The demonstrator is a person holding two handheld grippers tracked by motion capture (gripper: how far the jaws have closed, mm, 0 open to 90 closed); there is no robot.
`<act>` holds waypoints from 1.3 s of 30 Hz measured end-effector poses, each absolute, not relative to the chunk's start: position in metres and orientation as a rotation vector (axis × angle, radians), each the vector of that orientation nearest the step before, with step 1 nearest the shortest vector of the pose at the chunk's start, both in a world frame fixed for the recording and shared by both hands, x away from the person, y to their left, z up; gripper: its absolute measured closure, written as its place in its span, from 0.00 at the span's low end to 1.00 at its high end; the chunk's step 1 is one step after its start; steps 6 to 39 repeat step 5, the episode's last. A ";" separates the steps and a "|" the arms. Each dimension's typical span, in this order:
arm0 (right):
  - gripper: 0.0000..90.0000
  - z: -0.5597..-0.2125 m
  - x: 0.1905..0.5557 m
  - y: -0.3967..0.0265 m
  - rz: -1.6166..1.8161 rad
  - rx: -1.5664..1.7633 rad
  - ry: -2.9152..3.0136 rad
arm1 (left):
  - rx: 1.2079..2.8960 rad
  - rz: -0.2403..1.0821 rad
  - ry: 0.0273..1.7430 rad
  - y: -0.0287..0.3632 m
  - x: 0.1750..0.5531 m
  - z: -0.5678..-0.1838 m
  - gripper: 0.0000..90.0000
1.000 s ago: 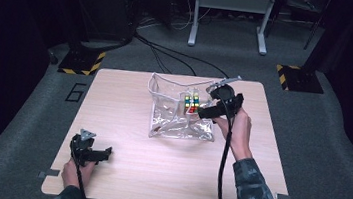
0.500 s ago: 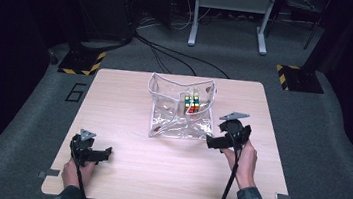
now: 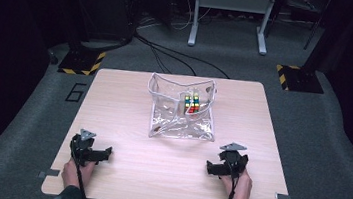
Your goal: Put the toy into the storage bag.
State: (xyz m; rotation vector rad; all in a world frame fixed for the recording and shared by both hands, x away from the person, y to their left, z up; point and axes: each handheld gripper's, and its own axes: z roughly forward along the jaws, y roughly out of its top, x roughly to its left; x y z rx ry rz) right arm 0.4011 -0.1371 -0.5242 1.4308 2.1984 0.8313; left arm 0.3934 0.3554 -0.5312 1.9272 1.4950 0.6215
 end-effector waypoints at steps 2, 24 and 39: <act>0.00 -0.526 0.398 -0.138 0.859 1.416 2.178 | 1.928 0.621 1.495 0.355 0.393 -0.531 0.00; 0.00 -0.527 0.396 -0.138 0.868 1.411 2.169 | 1.923 0.623 1.497 0.355 0.393 -0.532 0.00; 0.00 -0.527 0.396 -0.138 0.868 1.411 2.169 | 1.923 0.623 1.497 0.355 0.393 -0.532 0.00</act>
